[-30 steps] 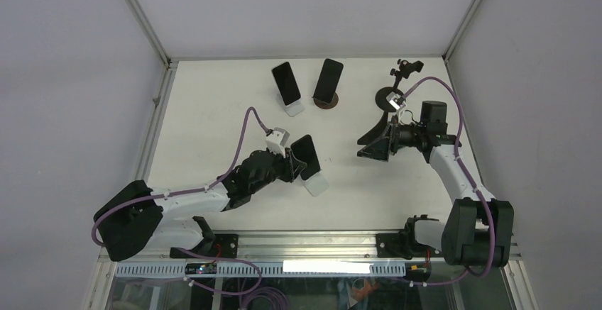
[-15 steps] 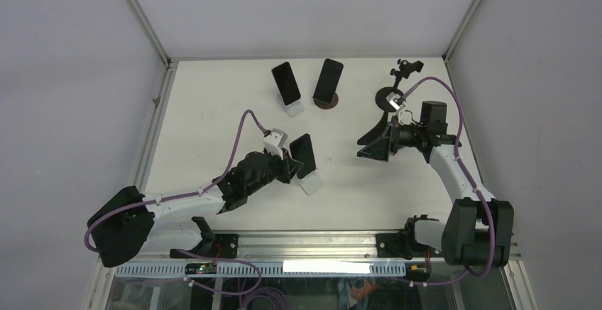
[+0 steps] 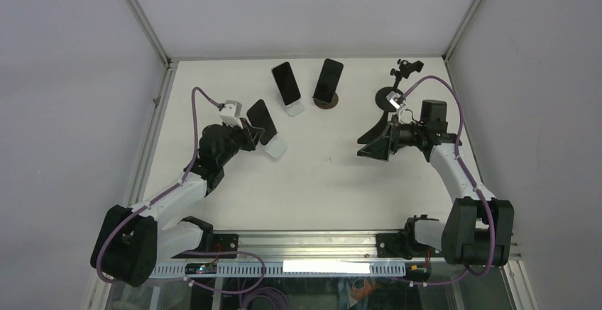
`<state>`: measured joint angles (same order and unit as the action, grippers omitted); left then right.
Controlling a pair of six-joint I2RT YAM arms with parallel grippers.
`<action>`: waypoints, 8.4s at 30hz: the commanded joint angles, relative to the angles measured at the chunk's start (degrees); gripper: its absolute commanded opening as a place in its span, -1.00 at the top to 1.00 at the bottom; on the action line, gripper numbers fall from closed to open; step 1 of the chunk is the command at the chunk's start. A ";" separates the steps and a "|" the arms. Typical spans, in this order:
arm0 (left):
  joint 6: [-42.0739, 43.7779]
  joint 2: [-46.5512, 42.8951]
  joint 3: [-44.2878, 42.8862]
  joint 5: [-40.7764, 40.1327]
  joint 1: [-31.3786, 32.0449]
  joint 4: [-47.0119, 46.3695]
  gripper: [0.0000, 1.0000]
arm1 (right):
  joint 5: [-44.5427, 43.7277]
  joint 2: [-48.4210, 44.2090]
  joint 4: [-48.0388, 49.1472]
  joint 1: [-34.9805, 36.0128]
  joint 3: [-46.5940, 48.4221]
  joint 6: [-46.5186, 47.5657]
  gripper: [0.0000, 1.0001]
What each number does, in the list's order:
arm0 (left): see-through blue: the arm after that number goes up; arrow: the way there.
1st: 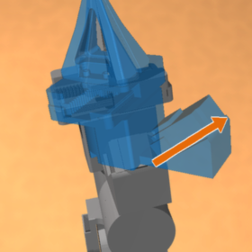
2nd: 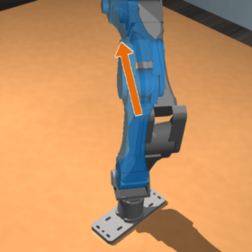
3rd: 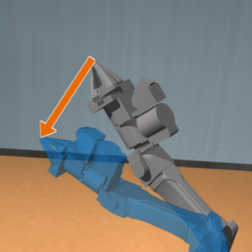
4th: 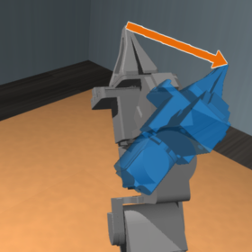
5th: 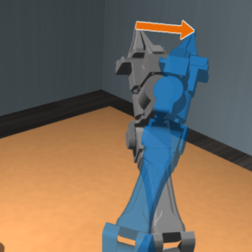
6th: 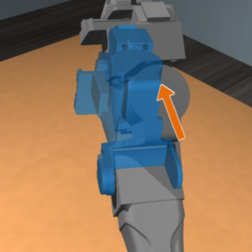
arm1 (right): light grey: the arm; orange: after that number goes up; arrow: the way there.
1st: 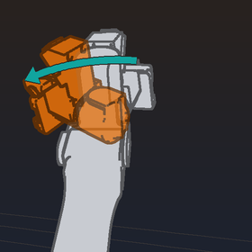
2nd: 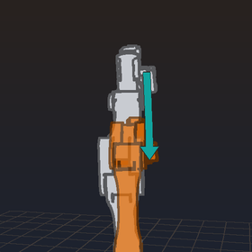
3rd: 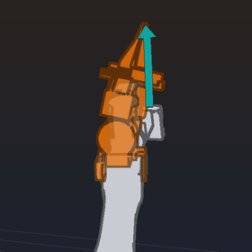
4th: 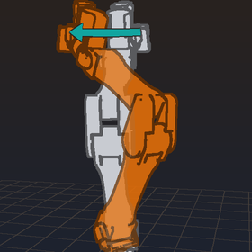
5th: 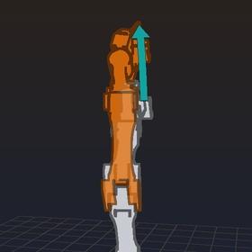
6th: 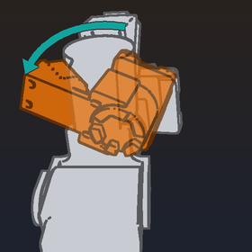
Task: Place the phone on the phone stand
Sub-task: Move the phone stand with the phone to the center of the board, then move the phone stand to the center of the board.
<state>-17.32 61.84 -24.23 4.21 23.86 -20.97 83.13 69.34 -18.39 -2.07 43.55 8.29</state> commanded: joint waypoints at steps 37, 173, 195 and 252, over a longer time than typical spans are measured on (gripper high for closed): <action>1.84 28.56 -14.56 22.64 -20.14 -22.33 -0.04 | -0.59 1.04 -4.93 -0.57 3.75 5.23 -0.98; 15.99 -12.32 -20.90 19.34 -20.49 40.65 -0.96 | -31.01 35.27 -23.04 -14.93 65.25 28.21 1.00; 15.56 -11.96 -20.96 21.20 -20.51 40.25 -0.96 | -46.55 8.00 -18.71 10.06 34.01 11.61 1.00; 15.13 -11.70 -20.90 22.77 -20.52 39.82 -0.96 | -27.02 3.06 -28.70 16.92 19.20 24.70 -0.04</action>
<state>-2.13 50.30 -45.10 25.65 4.01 20.16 51.03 74.89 -43.46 14.39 62.98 28.47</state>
